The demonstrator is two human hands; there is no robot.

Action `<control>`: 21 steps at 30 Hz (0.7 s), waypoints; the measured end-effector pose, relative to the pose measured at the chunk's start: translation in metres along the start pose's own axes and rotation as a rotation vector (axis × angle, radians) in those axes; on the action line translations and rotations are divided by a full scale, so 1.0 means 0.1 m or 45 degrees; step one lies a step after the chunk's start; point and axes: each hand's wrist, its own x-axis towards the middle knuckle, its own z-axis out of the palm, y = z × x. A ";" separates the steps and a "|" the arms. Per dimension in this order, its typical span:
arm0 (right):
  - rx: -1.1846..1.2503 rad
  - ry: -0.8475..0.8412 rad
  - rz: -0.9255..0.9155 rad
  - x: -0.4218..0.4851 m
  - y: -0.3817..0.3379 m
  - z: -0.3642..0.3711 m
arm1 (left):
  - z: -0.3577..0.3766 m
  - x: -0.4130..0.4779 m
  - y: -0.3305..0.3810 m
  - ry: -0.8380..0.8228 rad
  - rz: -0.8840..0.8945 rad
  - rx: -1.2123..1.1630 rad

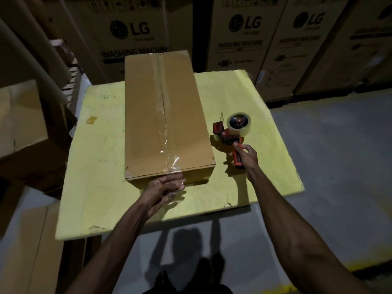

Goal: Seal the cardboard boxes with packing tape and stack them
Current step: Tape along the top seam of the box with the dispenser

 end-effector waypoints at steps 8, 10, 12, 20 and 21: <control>-0.041 -0.067 0.102 0.44 0.31 0.25 | 0.02 0.04 -0.01 0.053 0.024 0.041; -0.219 0.012 0.102 0.51 0.44 0.26 | 0.01 0.04 -0.01 0.043 0.019 0.041; -0.513 0.125 0.100 0.48 0.42 0.29 | 0.00 0.02 -0.01 0.027 0.020 0.061; -0.439 0.363 -1.162 -1.09 -0.25 0.56 | -0.08 0.06 -0.01 -0.059 -0.095 -0.014; -0.603 0.177 -1.313 -1.25 -0.22 0.61 | -0.10 0.08 0.00 -0.076 -0.107 -0.032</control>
